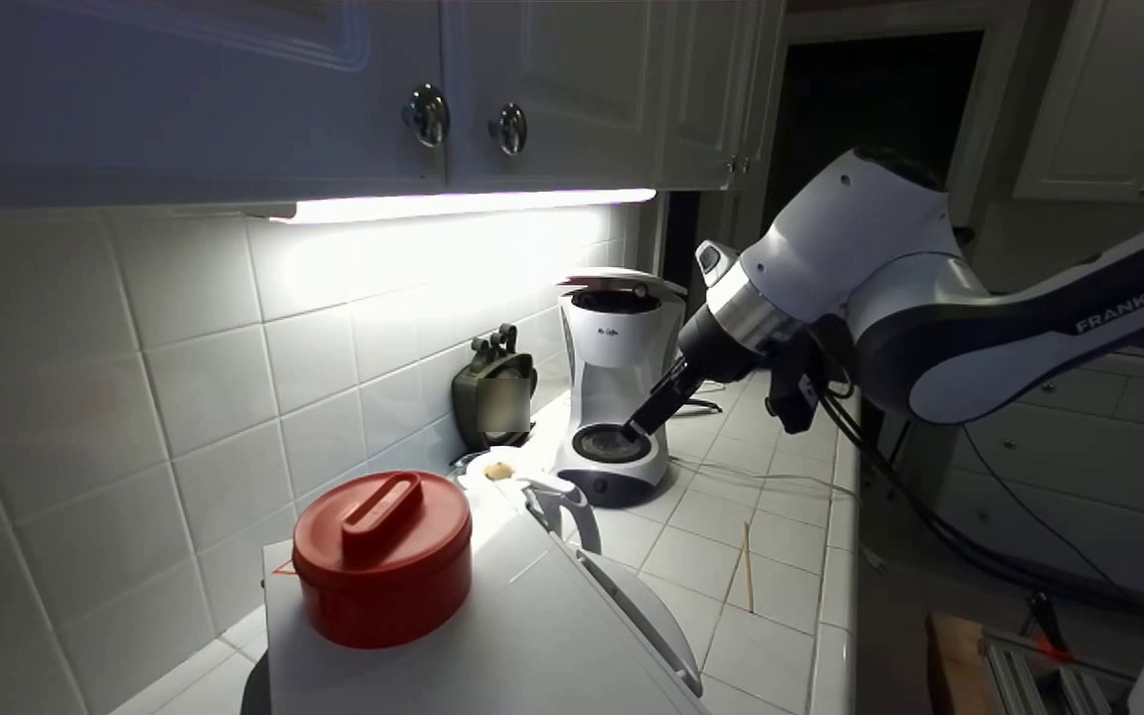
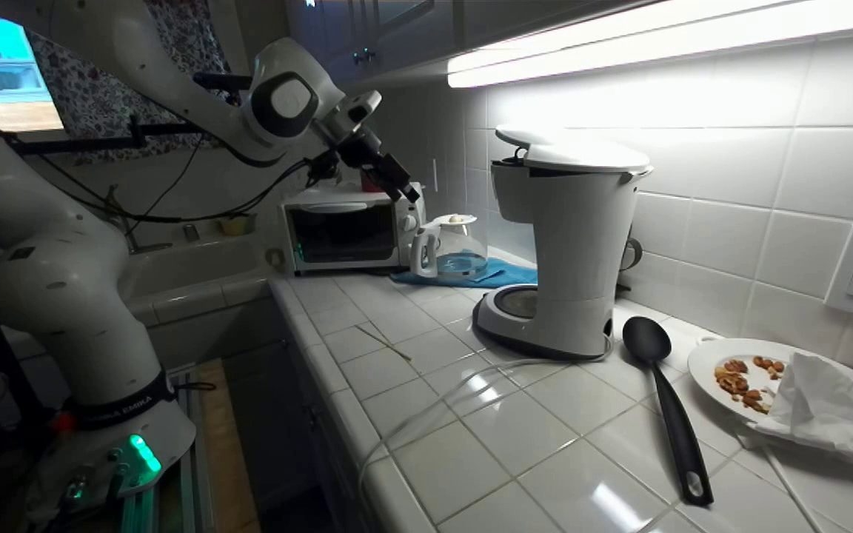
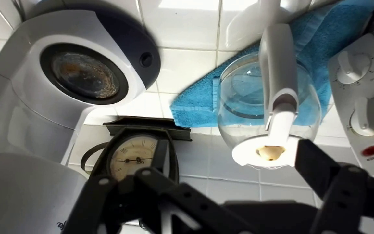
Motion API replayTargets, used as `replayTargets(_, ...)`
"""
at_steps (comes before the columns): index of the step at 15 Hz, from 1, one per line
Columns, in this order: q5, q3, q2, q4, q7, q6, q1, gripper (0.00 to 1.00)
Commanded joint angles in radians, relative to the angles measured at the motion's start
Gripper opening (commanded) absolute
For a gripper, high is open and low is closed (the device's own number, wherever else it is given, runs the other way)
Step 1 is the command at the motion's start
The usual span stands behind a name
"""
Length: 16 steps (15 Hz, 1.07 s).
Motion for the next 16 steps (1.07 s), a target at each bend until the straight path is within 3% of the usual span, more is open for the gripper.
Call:
replayTargets(1,0.026,0.022,-0.005,-0.002,-0.021,0.002,-0.020,1.00)
replayTargets(2,0.040,0.002,-0.002,-0.004,-0.072,0.018,0.006,1.00)
replayTargets(8,0.009,-0.035,-0.026,0.004,-0.210,0.011,-0.025,1.00)
replayTargets(16,-0.069,-0.017,-0.089,0.020,-0.216,-0.071,-0.152,1.00)
